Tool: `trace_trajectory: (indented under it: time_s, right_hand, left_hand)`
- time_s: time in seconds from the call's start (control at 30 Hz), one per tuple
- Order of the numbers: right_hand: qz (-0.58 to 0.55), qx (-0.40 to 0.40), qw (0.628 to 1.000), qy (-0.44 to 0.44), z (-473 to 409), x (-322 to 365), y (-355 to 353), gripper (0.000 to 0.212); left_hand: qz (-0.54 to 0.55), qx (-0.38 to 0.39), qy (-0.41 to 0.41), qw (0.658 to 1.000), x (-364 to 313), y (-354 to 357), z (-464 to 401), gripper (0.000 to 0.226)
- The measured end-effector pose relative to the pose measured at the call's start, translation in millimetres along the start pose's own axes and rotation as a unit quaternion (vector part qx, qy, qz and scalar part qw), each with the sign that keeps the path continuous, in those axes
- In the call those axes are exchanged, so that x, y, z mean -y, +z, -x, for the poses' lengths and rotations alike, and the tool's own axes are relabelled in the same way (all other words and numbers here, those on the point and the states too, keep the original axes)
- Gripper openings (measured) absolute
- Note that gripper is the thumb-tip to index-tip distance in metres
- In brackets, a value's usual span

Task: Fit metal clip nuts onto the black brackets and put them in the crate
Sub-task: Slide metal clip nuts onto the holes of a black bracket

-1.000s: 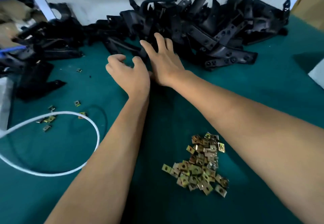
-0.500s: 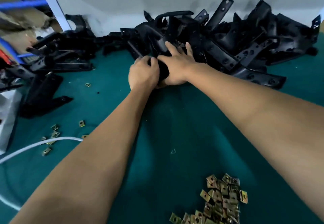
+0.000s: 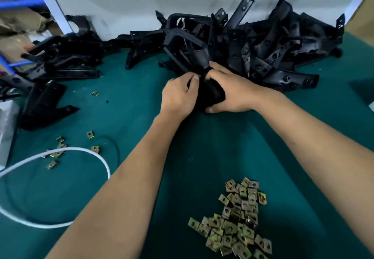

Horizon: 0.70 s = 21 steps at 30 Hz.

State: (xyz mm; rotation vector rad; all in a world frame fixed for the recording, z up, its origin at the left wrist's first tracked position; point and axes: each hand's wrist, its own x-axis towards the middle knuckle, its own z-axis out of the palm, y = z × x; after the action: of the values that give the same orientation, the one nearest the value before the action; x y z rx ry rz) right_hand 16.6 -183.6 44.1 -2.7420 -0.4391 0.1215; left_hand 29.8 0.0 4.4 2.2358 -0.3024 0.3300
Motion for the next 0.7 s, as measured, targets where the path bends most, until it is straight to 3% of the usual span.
trace_trajectory:
  time_s: [0.1,0.17,0.2,0.23,0.3,0.37,0.43,0.57,0.63,0.7]
  right_hand:
    - [-0.042,-0.036,0.998,-0.001,27.8,-4.9,-3.4,0.071]
    - [-0.152,-0.123,0.981,0.015,41.7,-4.5,-3.5,0.059]
    - [-0.252,-0.180,0.951,0.024,46.3,-1.8,-4.7,0.047]
    - [-0.374,-0.229,0.898,0.032,51.1,2.4,-7.1,0.033]
    - [-0.576,-0.284,0.764,0.051,57.5,10.1,-14.4,0.013]
    - [-0.672,-0.311,0.669,0.064,65.2,14.5,-20.5,0.015]
    - [-0.721,-0.298,0.623,0.060,76.6,19.6,-17.7,0.021]
    - [-0.716,-0.224,0.659,0.047,96.1,31.2,7.0,0.021]
    - [-0.696,-0.205,0.687,0.049,101.5,39.1,21.8,0.014]
    - [-0.650,-0.205,0.730,0.053,103.5,46.4,36.8,0.011]
  left_hand:
    - [0.114,0.041,-0.005,0.993,-6.9,-0.2,14.1,0.040]
    - [0.225,0.035,-0.007,0.974,-9.4,-2.5,19.9,0.046]
    - [0.264,0.019,-0.013,0.964,-9.5,-3.4,20.8,0.048]
    - [0.288,0.002,-0.027,0.957,-10.5,-4.3,22.0,0.050]
    - [0.316,-0.024,-0.072,0.946,-13.0,-5.7,24.0,0.048]
    - [0.297,-0.051,-0.106,0.948,-15.3,-6.9,28.7,0.042]
    - [0.256,-0.097,-0.122,0.954,-16.5,-8.9,33.4,0.032]
    - [0.321,-0.153,-0.129,0.926,-22.0,-15.6,52.0,0.036]
    - [0.260,-0.185,-0.043,0.947,-27.8,-19.0,68.0,0.037]
    - [0.147,-0.187,0.102,0.966,-35.2,-18.3,82.7,0.038]
